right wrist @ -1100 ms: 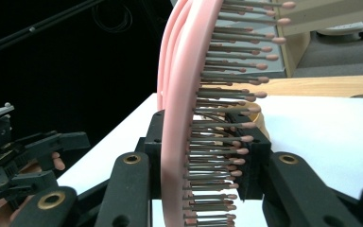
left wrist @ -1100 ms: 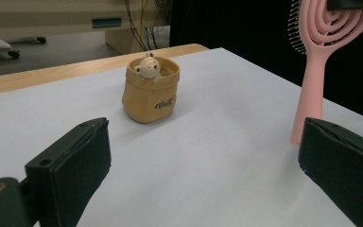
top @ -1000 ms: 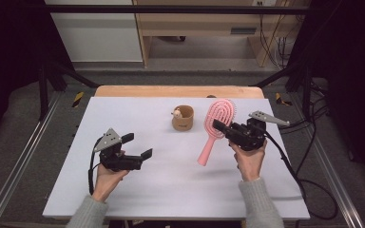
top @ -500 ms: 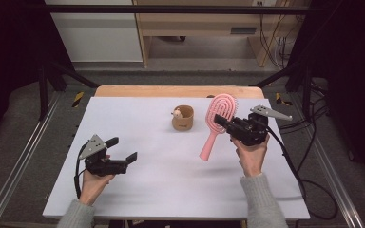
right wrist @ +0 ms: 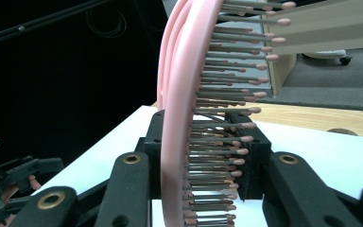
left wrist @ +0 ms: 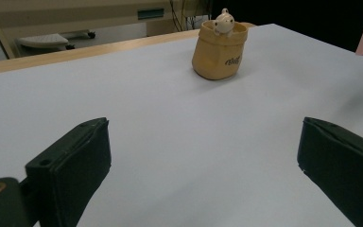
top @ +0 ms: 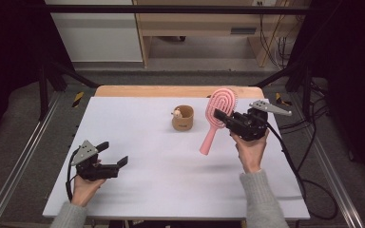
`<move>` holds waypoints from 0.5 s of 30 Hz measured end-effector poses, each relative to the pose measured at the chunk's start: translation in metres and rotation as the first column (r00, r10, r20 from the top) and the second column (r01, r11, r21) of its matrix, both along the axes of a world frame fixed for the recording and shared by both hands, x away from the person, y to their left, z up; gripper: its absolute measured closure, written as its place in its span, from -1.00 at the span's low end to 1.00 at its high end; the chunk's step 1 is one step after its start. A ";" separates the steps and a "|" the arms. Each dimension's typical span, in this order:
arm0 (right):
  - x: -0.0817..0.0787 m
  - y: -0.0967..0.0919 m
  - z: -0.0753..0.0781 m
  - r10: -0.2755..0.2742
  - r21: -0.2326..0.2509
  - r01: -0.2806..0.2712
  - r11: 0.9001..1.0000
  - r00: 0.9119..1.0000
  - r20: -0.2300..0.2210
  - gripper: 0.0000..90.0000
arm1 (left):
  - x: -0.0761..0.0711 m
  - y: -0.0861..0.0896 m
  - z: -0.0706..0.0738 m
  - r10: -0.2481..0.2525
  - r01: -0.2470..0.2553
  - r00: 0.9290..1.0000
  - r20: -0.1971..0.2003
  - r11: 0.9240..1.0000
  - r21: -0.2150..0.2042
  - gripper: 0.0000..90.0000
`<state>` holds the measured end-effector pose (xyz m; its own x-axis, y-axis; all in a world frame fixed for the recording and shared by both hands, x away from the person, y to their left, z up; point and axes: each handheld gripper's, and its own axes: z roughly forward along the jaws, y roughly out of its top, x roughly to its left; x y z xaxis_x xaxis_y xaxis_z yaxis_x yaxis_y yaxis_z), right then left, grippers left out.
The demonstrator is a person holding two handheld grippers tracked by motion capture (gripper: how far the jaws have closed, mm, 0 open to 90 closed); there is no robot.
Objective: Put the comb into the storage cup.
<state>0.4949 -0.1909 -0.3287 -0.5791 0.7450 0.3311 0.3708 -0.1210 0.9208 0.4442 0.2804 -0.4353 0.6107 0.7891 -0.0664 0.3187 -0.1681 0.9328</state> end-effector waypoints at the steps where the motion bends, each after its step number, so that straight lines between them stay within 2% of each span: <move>1: 0.001 0.000 0.001 -0.002 -0.004 0.002 1.000 1.000 0.002 0.44 | 0.000 0.001 -0.001 0.000 0.000 1.000 -0.001 1.000 -0.004 -0.92; 15: 0.012 0.007 0.007 -0.018 -0.024 0.019 1.000 1.000 0.017 0.44 | -0.004 0.008 -0.008 0.003 -0.003 1.000 0.006 1.000 0.014 -0.92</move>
<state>0.5067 -0.1834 -0.3217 -0.5706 0.7632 0.3030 0.3530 -0.1052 0.9297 0.4398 0.2886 -0.4436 0.6087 0.7918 -0.0515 0.3133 -0.1802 0.9324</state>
